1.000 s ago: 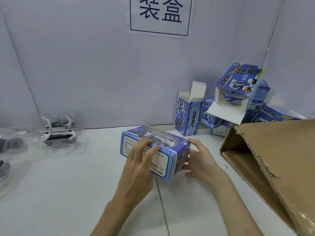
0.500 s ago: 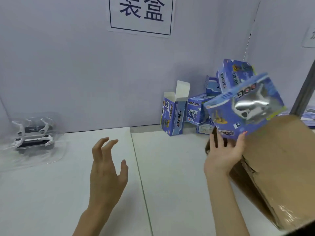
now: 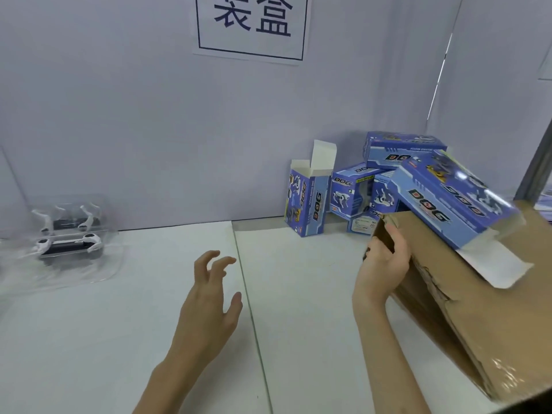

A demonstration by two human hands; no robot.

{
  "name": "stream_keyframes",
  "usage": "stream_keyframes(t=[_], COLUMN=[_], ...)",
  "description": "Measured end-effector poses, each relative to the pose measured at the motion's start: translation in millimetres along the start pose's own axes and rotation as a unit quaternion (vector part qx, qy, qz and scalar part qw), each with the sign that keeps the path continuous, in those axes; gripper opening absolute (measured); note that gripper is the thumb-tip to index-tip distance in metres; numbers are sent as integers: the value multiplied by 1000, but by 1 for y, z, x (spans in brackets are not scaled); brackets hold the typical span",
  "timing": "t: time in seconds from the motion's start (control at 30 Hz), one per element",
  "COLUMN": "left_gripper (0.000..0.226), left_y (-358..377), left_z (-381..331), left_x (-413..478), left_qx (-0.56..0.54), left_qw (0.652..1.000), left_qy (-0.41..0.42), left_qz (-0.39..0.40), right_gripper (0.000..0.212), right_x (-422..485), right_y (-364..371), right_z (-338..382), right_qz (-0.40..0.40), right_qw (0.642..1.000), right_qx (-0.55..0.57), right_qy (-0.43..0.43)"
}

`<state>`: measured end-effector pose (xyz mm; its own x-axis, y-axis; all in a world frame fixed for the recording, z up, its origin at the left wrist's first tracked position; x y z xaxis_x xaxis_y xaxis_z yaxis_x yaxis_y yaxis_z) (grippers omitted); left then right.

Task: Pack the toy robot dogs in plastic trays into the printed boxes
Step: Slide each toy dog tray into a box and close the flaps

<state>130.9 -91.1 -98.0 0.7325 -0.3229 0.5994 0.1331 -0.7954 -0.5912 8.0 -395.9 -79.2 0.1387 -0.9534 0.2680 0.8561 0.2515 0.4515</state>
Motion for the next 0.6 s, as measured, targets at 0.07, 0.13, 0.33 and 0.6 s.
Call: stream_keyframes(t=[0.07,0.13,0.33,0.6], left_gripper=[52,50,46,43], left_y=[4,9,15,16], left_z=[2,6,21,25], left_x=[0,-3,-2,0], left_qx=[4,14,31,64], left_qw=[1000,999,996,993], left_qy=[-5,-15,-40,-43], left_qz=[20,41,76,84], right_gripper=[49,55,78,87], right_x=[-4,-10,34,95], right_y=[5,1,-26,-35], right_z=[11,39,122,72], right_qz=[13,-7,-73,121], right_qw=[998,984,871,798], right_qx=[-39,-107,-384,-546], right_qy=[-40,-142,-297,-225])
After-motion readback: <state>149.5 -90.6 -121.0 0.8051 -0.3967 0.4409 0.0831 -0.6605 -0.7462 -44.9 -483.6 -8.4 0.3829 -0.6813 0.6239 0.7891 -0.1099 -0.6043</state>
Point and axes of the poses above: each hand's wrist, its own x-axis towards the middle knuckle, its own y-axis out of the palm, z = x × y, the point moved 10 cm from there along x, towards the middle knuckle
